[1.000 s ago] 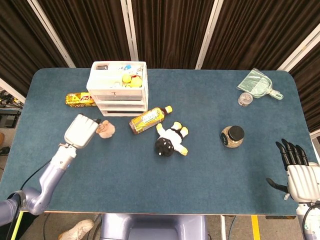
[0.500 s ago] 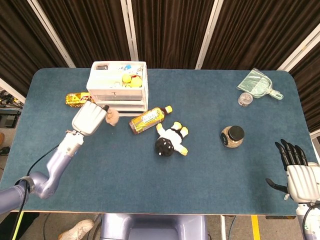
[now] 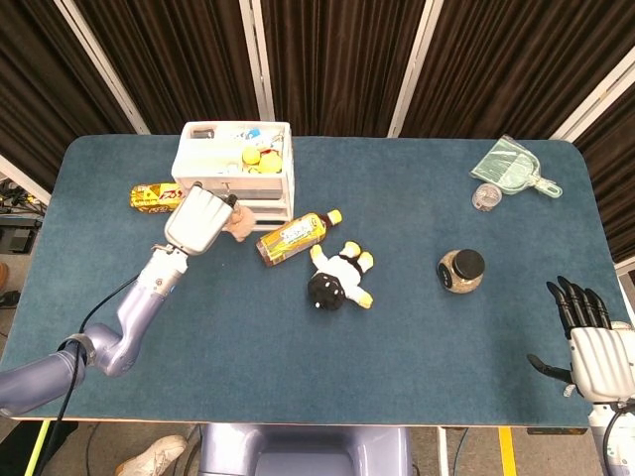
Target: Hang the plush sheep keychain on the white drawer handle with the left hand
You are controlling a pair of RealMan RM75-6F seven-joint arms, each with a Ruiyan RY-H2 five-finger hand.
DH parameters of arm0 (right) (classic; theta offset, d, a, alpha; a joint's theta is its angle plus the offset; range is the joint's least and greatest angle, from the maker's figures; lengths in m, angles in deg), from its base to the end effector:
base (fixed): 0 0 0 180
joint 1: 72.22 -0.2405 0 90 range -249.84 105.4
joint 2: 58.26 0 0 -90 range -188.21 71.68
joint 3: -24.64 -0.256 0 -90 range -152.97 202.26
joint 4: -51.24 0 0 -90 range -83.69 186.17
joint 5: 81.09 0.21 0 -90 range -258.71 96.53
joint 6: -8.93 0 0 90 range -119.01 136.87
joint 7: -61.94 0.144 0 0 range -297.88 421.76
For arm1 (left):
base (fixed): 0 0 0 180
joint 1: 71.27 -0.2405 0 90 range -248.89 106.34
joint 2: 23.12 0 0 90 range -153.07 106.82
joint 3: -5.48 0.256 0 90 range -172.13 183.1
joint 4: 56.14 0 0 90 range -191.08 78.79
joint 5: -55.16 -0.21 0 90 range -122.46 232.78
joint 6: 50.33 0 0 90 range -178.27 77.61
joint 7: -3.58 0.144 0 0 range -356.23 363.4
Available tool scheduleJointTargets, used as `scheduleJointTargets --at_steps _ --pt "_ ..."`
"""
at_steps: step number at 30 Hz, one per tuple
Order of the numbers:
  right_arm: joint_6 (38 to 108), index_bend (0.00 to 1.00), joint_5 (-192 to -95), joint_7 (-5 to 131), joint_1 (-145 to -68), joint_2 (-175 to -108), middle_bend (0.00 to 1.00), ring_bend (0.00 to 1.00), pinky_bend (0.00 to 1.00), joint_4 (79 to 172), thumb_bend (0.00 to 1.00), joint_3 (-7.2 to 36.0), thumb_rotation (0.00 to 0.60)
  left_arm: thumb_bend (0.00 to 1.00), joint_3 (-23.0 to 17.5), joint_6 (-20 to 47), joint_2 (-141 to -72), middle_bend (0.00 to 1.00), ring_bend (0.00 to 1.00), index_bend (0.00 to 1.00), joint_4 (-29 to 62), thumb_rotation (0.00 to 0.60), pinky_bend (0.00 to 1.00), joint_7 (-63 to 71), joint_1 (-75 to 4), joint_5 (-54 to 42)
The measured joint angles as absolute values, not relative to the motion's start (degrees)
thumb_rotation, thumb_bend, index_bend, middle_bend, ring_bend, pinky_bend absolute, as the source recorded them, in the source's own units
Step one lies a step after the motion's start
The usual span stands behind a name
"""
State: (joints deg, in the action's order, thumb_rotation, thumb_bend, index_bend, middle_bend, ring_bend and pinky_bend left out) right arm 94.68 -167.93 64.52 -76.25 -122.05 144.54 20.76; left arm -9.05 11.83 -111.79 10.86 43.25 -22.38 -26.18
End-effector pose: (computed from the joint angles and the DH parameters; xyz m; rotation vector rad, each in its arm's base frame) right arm -0.3065 -0.1800 0.1625 1.3554 -0.9267 0.9677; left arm -0.1156 0.4123 0.0412 -1.7727 0.0241 -0.7697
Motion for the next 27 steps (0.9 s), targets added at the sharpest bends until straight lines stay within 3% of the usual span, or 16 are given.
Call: scheduleJointTargets --at_steps 27 --pt "94.97 0.00 -168.19 64.67 -76.13 -121.88 0.00 0.00 0.00 144.88 0.01 20.82 0.600 0.45 -8.77 12.38 -115.86 1.00 0.89 0.60 4.50 0.600 0.77 41.74 -19.52 -24.00"
